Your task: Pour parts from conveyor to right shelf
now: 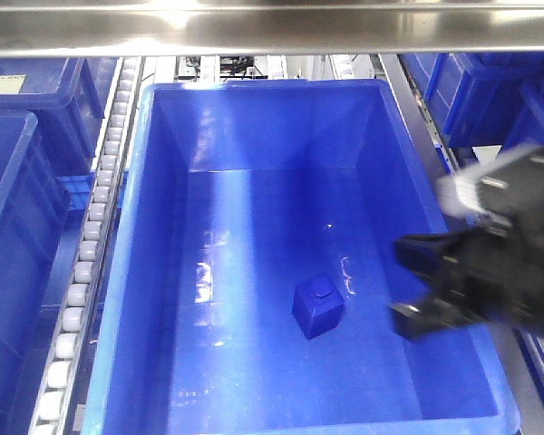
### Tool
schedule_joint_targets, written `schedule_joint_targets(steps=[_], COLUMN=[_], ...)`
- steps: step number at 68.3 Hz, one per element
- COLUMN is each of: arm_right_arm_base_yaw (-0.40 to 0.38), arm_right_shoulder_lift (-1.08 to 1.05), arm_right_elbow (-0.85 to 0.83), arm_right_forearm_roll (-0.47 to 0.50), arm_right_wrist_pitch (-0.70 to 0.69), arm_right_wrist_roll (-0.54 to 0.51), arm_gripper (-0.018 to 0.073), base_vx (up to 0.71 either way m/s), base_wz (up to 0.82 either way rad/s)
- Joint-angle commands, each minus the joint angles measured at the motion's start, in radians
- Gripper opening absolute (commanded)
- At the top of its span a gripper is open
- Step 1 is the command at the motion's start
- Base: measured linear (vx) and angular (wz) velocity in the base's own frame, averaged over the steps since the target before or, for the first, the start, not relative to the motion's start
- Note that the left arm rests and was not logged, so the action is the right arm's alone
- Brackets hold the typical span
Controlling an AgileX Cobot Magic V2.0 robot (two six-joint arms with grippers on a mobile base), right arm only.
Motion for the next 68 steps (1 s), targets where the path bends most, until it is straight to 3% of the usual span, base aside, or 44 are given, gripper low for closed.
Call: schedule_joint_targets(steps=[1,22,36,46,68], arm_right_arm_base_yaw=[0.001,0.001,-0.012,-0.159,-0.424], arm_right_shoulder_lift=[-0.098,-0.372,-0.574,-0.725,-0.937], arm_right_elbow=[0.009,0.176,0.380,0.515,0.686], arm_right_forearm_roll=[-0.022,-0.023,-0.023,-0.026,-0.026], arm_right_wrist_pitch=[-0.066,-0.084,-0.257,-0.405,-0.411], arm_right_wrist_roll=[-0.005,-0.005,-0.005,-0.005,-0.005], arm_gripper=[-0.0011,-0.0011,-0.0011,-0.0011,-0.0011], base_vx=[0.00,0.00,0.00,0.00,0.00], base_wz=[0.00,0.00,0.00,0.00,0.00])
